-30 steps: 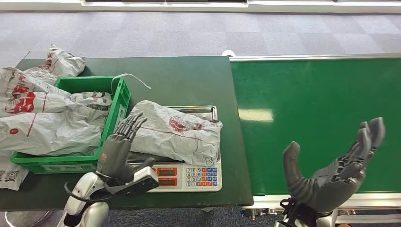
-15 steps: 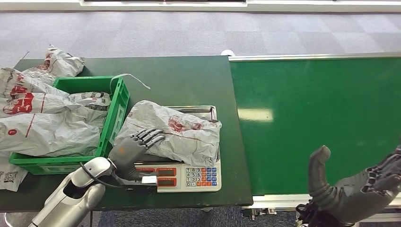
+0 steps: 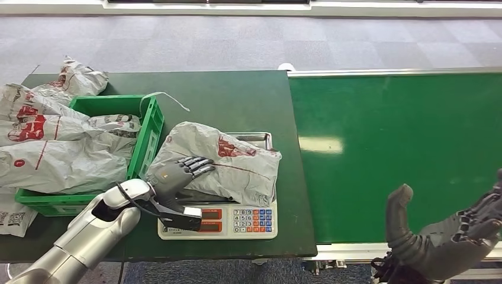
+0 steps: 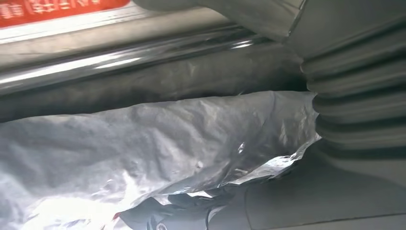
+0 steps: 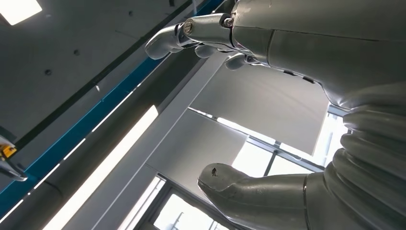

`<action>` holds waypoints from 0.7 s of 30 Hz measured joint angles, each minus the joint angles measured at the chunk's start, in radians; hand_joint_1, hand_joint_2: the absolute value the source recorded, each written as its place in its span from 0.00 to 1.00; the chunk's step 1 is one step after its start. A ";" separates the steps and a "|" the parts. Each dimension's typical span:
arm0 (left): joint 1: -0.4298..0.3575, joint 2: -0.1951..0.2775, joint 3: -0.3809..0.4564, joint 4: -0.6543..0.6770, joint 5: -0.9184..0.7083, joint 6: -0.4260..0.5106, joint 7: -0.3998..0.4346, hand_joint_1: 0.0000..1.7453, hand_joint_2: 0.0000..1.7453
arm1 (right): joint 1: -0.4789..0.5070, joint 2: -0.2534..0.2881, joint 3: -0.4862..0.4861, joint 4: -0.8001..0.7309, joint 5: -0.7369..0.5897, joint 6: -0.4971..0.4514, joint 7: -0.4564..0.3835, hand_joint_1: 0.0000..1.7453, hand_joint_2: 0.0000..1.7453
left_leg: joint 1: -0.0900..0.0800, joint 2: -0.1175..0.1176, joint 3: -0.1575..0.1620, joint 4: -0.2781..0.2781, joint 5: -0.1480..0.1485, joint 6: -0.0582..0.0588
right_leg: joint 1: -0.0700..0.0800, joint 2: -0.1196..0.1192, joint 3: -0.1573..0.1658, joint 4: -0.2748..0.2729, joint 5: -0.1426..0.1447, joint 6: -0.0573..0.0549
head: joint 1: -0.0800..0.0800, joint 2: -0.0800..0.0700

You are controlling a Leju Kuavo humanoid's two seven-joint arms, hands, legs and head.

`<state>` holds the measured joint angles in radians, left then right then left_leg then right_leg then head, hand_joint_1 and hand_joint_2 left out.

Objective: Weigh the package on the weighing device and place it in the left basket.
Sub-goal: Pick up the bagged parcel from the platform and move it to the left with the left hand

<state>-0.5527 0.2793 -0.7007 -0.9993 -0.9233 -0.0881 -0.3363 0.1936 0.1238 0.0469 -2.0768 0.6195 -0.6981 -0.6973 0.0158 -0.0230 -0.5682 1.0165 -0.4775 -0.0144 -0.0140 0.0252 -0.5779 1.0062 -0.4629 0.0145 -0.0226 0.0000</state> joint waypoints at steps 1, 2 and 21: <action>-0.005 -0.003 -0.003 0.006 0.005 0.000 0.000 0.00 1.00 | 0.000 -0.001 0.000 0.000 -0.002 0.000 0.000 0.00 1.00 | 0.000 0.000 0.000 0.000 0.001 0.000 | 0.000 0.000 0.000 0.000 0.000 0.000 | 0.000 0.000; -0.011 -0.009 -0.006 0.018 0.014 0.001 0.000 0.00 1.00 | 0.001 -0.002 0.000 0.000 -0.005 0.000 0.000 0.00 1.00 | 0.000 0.000 0.000 0.000 0.001 0.001 | 0.000 -0.001 -0.001 0.000 0.000 0.000 | 0.000 0.000; -0.083 -0.198 -0.034 0.333 0.159 0.268 0.013 1.00 1.00 | 0.007 -0.002 0.028 0.046 -0.062 0.000 0.001 0.00 1.00 | -0.001 -0.007 -0.010 0.000 0.017 0.003 | -0.003 -0.007 -0.006 0.000 0.013 0.004 | 0.000 0.000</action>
<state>-0.6361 0.0814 -0.7347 -0.6660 -0.7640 0.1798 -0.3235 0.2007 0.1213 0.0746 -2.0305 0.5577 -0.6977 -0.6968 0.0151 -0.0303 -0.5780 1.0162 -0.4609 -0.0114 -0.0167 0.0180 -0.5837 1.0062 -0.4497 0.0180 -0.0227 0.0000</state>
